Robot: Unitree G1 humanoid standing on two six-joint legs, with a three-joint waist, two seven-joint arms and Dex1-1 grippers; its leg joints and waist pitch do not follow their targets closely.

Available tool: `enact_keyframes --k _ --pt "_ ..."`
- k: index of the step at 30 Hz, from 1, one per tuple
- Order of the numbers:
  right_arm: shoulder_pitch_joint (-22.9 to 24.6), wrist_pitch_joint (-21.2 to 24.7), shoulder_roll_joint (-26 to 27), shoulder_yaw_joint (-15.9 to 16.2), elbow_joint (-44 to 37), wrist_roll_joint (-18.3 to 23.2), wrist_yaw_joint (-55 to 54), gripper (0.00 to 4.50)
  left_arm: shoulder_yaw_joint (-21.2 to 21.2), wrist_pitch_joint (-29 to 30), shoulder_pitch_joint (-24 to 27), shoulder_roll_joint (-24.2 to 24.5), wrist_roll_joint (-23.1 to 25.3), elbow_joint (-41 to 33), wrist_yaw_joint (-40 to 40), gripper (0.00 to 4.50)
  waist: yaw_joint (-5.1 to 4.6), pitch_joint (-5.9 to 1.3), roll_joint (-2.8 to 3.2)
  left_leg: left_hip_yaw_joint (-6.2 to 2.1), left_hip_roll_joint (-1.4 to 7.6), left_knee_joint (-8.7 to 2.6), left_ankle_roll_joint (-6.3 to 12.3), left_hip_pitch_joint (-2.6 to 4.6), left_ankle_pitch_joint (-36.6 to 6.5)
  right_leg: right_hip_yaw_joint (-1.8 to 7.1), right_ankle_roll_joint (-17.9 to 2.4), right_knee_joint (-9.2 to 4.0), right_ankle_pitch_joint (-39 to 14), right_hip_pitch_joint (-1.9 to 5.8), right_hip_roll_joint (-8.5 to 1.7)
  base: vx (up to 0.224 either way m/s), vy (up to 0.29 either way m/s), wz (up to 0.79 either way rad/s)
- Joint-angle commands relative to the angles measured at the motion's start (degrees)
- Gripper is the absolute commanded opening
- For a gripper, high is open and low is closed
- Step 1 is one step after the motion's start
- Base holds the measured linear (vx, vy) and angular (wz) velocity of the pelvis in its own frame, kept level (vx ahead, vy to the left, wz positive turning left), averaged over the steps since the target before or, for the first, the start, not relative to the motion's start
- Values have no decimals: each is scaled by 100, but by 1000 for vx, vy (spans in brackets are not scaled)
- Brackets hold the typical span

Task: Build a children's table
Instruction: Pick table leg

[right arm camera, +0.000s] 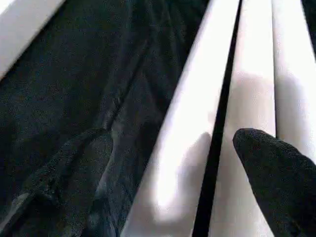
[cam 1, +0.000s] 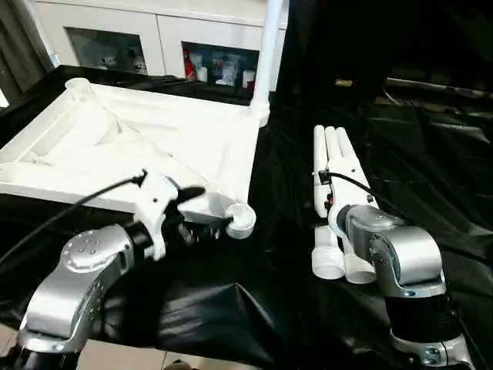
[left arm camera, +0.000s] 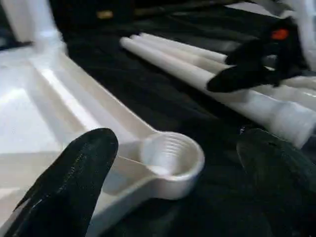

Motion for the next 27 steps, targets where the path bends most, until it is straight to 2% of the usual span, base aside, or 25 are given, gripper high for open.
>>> enact_keyframes --k 1,5,7,15,27 --pt "-45 158 4 -101 65 14 -78 444 -64 111 6 74 -92 -148 -111 450 24 -341 107 -75 322 -454 -263 7 -441 382 -880 -384 -447 321 -586 0 0 0" --pt "-9 476 88 -154 75 94 10 444 -76 293 9 228 -283 -333 -261 450 24 -315 108 -82 322 -470 -300 23 -694 388 -755 -431 -1014 294 -589 0 0 0" --pt "-2 522 122 -184 81 123 33 444 -74 339 19 266 -327 -379 -316 450 22 -317 113 -83 325 -472 -299 24 -668 385 -728 -432 -1046 283 -587 0 0 0" --pt "-24 743 231 -274 103 245 153 444 -93 451 55 352 -419 -535 -333 450 27 -330 107 -79 317 -467 -303 1 -455 377 -727 -408 -778 303 -576 0 0 0" --pt "-116 1010 421 -458 342 447 333 444 -114 473 -30 383 -459 -542 -291 450 38 -350 108 -73 319 -464 -316 0 -379 377 -758 -401 -693 315 -585 0 0 0"
